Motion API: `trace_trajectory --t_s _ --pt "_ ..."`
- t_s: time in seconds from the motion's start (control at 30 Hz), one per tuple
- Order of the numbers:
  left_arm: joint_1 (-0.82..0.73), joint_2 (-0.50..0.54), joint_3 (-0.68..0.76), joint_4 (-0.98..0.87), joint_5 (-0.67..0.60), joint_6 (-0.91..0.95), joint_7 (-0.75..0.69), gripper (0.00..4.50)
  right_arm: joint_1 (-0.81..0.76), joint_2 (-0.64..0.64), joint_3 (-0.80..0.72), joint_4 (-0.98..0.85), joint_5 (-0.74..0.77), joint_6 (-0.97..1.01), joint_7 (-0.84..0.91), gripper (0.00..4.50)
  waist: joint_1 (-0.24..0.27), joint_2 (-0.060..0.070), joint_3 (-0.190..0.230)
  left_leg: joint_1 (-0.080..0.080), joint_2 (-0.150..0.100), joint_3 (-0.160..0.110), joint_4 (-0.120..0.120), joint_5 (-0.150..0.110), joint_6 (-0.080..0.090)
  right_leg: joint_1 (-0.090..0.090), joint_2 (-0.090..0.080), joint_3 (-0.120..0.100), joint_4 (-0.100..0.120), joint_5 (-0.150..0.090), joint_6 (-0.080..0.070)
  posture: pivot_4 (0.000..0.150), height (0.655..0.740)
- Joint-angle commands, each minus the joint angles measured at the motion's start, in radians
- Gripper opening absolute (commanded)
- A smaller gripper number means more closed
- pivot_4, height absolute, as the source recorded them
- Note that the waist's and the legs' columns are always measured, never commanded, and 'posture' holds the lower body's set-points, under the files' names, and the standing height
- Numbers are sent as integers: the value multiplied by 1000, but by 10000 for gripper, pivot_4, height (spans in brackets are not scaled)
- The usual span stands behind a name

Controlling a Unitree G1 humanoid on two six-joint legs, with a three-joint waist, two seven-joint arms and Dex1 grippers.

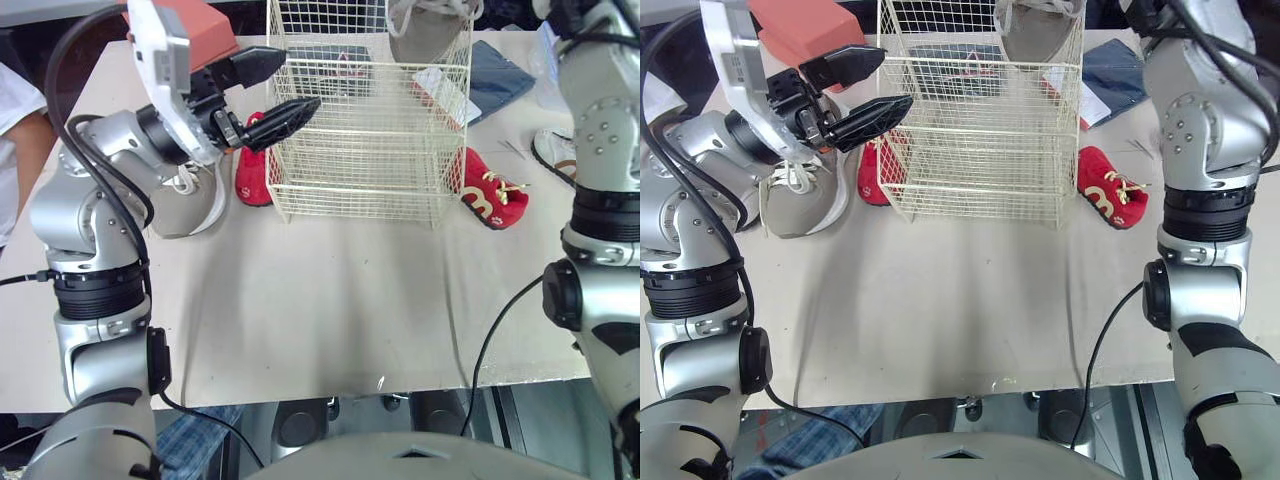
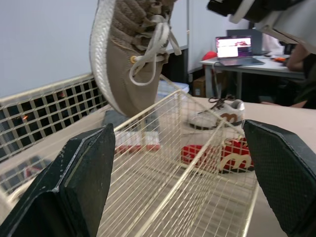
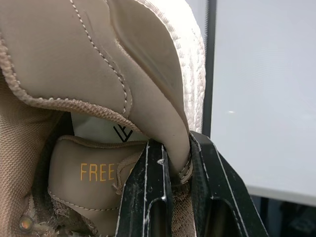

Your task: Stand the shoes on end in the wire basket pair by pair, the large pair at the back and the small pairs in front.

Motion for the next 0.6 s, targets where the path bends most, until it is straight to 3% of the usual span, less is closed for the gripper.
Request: trace_trajectory --t_s 0.03,0.4,0.6 --pt "-20 14 15 -18 6 4 23 44541 3 -14 -10 -23 -76 -50 28 0 0 0 0 0 0 0 0 0 0 0 0 0 0 0 0 1500 6860" --pt "-27 12 12 -18 78 -31 99 44541 101 -6 34 -45 -193 3 93 0 5 0 0 0 0 -1 1 0 0 0 0 -1 1 0 0 1500 6860" --pt "-12 23 29 -34 74 -19 105 44541 184 12 63 -93 -248 137 58 0 6 -1 0 0 0 -1 1 0 0 1 0 -1 1 0 0 1500 6860"
